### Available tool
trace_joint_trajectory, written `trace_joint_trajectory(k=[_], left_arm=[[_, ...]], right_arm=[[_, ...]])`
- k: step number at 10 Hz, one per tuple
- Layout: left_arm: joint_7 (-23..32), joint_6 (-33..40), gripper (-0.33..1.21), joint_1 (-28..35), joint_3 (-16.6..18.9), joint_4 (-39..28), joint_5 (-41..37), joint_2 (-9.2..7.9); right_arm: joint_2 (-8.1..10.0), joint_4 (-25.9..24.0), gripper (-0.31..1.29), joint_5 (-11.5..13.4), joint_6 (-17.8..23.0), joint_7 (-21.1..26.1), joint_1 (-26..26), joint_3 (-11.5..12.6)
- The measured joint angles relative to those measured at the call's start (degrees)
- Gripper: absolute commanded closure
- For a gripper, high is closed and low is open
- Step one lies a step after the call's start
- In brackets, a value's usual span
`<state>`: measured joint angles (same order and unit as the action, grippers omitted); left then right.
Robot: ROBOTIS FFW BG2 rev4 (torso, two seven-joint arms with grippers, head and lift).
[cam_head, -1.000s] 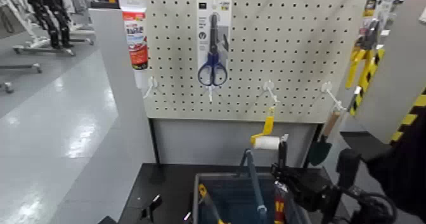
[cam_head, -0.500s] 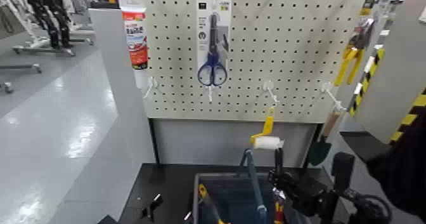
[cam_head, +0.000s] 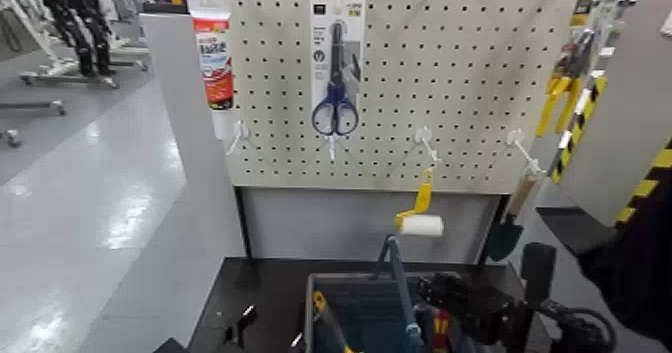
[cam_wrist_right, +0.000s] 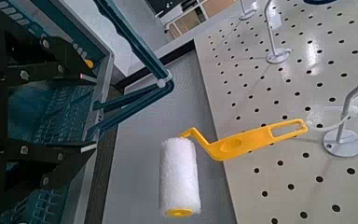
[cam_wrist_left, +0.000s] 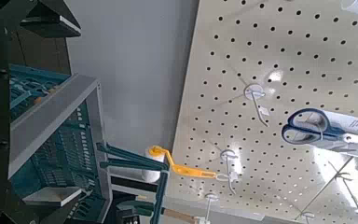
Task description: Put the black wrench into the crate.
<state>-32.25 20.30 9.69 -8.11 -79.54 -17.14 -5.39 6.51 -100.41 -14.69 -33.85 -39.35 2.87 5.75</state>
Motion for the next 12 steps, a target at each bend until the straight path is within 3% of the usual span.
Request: trace_joint_trajectory(k=[9,12], left_arm=[[0.0,0.0,0.11,0.0,-0.1,0.1,0.0,0.03],[0.0,0.1,0.11,-0.1,-0.2,0.1,0.0,0.03]], right_arm=[[-0.07,-0.5,0.14,-0.6,2.2,-0.3,0.3,0.5],[-0.4,-2.9,0.15,-0.3,8.0,5.5,3.0,0.8]])
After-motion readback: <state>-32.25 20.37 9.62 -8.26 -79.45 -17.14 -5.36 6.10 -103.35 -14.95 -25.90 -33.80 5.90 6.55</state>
